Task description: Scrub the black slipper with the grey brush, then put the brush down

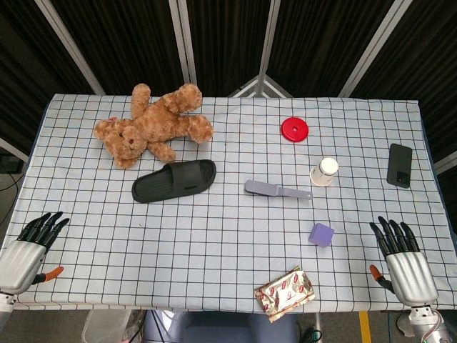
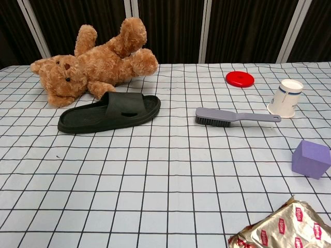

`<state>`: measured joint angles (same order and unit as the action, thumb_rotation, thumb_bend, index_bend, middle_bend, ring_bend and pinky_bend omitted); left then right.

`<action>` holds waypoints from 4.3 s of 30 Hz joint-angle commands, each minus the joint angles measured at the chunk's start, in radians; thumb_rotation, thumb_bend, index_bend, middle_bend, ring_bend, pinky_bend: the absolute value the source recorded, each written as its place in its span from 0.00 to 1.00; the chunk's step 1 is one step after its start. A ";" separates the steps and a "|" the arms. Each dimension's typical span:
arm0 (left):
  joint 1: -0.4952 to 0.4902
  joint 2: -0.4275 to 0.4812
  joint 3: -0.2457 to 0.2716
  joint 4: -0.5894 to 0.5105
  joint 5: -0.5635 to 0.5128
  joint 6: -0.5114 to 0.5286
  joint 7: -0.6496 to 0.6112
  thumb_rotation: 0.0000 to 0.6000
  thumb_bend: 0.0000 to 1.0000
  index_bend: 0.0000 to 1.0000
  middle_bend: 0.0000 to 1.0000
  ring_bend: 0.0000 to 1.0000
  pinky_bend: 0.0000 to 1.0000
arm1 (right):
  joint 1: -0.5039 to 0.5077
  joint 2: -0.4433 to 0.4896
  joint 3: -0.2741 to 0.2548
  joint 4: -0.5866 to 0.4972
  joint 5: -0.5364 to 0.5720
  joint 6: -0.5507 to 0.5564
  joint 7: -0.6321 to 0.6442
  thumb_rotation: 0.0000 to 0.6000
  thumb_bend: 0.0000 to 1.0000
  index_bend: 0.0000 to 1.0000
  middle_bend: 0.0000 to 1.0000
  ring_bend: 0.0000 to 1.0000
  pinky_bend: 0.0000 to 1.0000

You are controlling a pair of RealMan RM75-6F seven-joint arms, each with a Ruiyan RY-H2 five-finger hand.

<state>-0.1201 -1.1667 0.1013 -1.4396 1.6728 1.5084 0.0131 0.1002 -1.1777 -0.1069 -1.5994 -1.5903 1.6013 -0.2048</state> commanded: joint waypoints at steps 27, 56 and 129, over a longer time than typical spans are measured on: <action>-0.001 -0.086 -0.062 0.106 -0.008 0.042 -0.009 1.00 0.05 0.00 0.00 0.00 0.10 | 0.351 -0.222 0.254 -0.058 0.245 -0.526 -0.200 1.00 0.32 0.02 0.10 0.07 0.14; -0.032 -0.119 -0.103 0.153 -0.111 -0.068 0.014 1.00 0.06 0.00 0.00 0.00 0.10 | 0.633 -0.480 0.385 0.318 0.546 -0.722 -0.334 1.00 0.32 0.23 0.23 0.17 0.21; -0.043 -0.115 -0.104 0.179 -0.126 -0.083 -0.014 1.00 0.19 0.00 0.00 0.00 0.10 | 0.793 -0.610 0.359 0.520 0.625 -0.766 -0.342 1.00 0.40 0.42 0.32 0.28 0.36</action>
<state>-0.1632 -1.2815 -0.0024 -1.2607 1.5469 1.4251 -0.0009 0.8928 -1.7871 0.2528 -1.0809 -0.9666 0.8367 -0.5463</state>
